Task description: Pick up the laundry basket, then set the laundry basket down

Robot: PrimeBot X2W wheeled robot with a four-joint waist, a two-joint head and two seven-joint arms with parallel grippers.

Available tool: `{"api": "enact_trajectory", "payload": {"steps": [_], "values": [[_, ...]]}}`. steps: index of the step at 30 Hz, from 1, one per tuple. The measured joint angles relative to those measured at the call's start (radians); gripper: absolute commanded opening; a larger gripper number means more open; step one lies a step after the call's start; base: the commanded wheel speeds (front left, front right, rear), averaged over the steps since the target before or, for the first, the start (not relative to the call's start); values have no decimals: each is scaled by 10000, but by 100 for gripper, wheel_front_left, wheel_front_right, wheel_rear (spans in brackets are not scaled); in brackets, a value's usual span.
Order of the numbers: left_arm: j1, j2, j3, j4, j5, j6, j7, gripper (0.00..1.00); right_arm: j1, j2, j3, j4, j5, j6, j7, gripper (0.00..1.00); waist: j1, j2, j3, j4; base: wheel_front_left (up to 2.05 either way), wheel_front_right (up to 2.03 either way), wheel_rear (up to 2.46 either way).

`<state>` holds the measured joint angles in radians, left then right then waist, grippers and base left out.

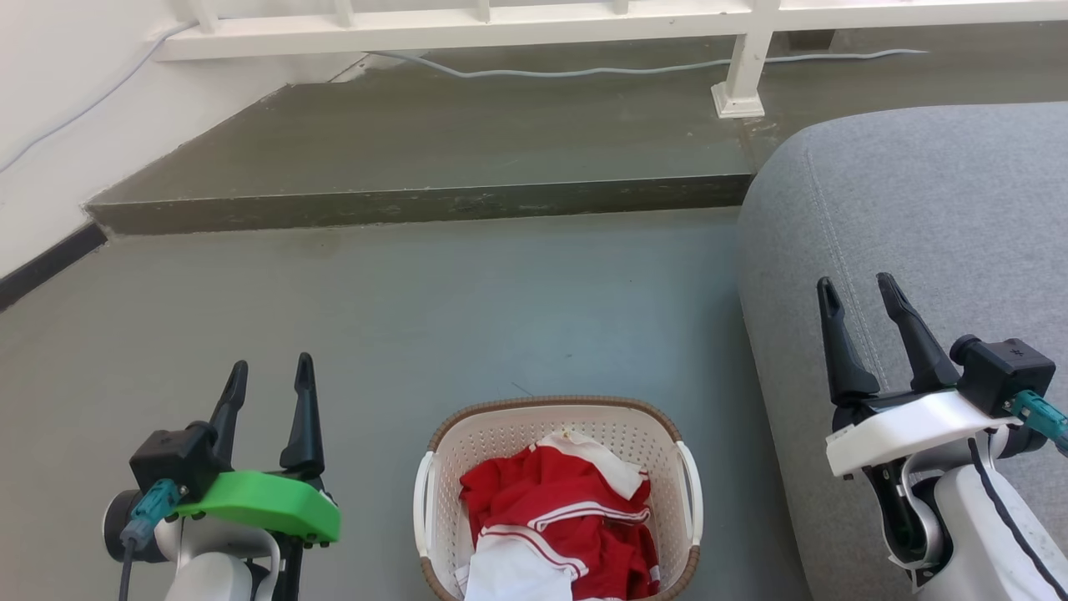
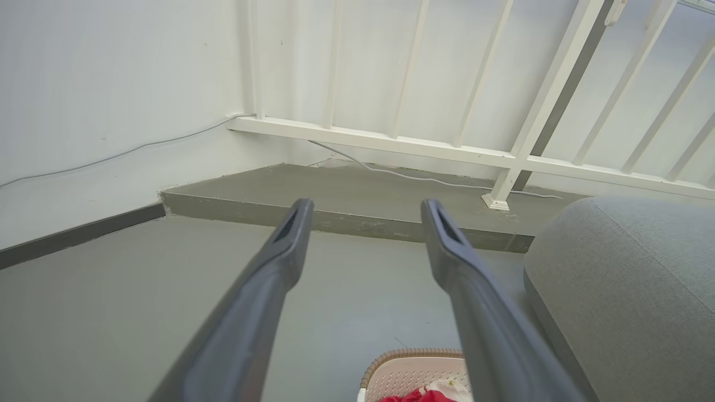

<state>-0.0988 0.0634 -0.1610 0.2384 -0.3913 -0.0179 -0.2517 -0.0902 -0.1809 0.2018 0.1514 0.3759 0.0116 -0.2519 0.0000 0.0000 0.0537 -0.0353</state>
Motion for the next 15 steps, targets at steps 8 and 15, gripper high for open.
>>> {"api": "enact_trajectory", "payload": {"steps": [8,15], "values": [[33,-92,52,-6,0,-209,0,100,16,215,-104,0,-100,174,0,100,0,0,-12,-20,0,0,0],[291,-198,-31,472,-65,-224,50,0,408,408,-13,470,-48,194,27,0,0,0,-17,-22,0,0,0]]}}
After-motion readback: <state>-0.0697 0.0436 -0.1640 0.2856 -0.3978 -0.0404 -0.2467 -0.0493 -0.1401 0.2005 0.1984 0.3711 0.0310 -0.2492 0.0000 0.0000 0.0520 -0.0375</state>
